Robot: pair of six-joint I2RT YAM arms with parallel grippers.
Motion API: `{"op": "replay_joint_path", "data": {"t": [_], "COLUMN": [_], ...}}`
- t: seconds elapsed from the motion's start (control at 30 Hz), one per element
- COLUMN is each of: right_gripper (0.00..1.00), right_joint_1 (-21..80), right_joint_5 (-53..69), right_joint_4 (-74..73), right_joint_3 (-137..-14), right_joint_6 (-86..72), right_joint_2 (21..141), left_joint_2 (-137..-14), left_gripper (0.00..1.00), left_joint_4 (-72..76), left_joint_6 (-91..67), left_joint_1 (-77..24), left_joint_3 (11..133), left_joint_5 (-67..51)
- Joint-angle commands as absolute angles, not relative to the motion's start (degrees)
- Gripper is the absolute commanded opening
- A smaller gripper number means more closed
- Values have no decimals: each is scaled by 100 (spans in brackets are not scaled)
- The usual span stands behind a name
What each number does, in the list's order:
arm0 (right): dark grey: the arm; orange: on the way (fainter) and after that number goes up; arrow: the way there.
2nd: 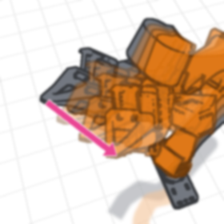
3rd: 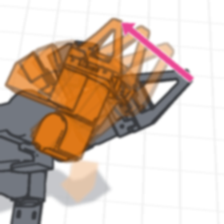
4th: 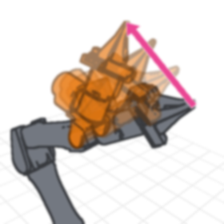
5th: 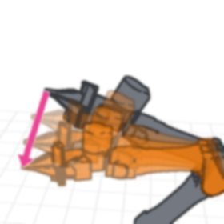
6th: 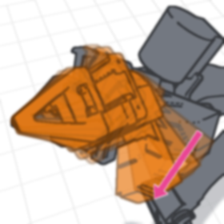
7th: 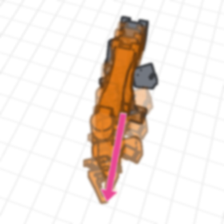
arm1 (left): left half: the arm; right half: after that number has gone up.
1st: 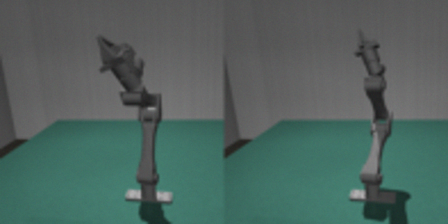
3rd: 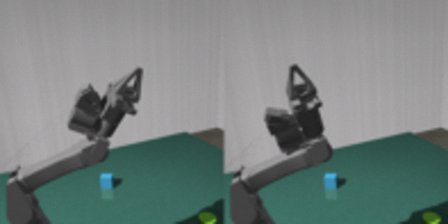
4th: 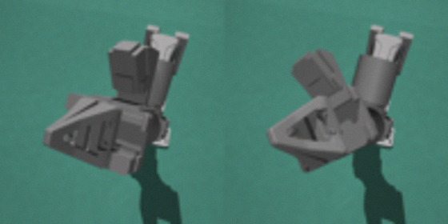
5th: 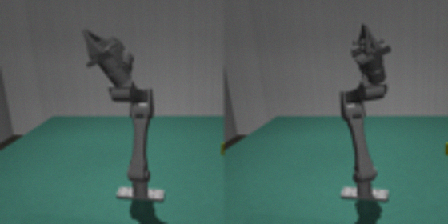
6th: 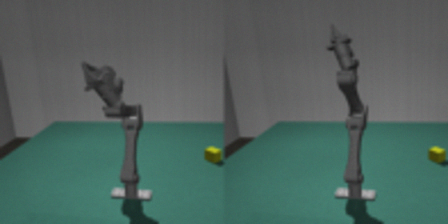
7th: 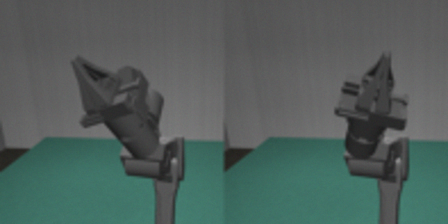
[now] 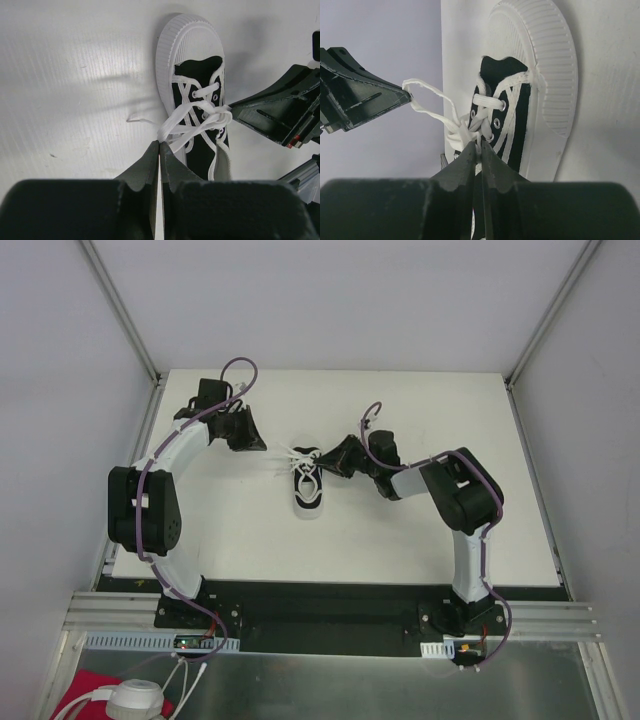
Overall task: Tie the shoes
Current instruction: Tie the shoelace on the shoe.
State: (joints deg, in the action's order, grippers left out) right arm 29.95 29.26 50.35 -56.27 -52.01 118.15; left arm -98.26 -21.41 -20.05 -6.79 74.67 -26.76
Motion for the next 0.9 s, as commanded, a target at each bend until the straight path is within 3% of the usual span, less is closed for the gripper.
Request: {"op": "replay_joint_path", "data": {"t": [0.0,0.2,0.4,0.87], "right_gripper": [11,11,1,1], "right_joint_1": [2936,2892,2865,2795], "right_joint_5": [2848,2821,2813,2716], "right_joint_4": [5423,5572,5616,5722], "right_joint_3": [-5528,-5432,-5423,-5361], "right_joint_6": [-5247,-5300,-5309,-5370], "right_joint_2": [11663,11663,11654,11593], "left_joint_2": [-9853,-9870,-9853,-9668], "left_gripper": [0,0,0,0], "left_joint_4": [-2162,-2162,-2162,-2153], "left_joint_6": [-1898,-1907,-1890,-1916], "left_joint_1": [-686,-677,-677,-431], "left_joint_3": [7453,7427,7427,7084], "left_joint_5": [-2610,-2628,-2602,-2505]}}
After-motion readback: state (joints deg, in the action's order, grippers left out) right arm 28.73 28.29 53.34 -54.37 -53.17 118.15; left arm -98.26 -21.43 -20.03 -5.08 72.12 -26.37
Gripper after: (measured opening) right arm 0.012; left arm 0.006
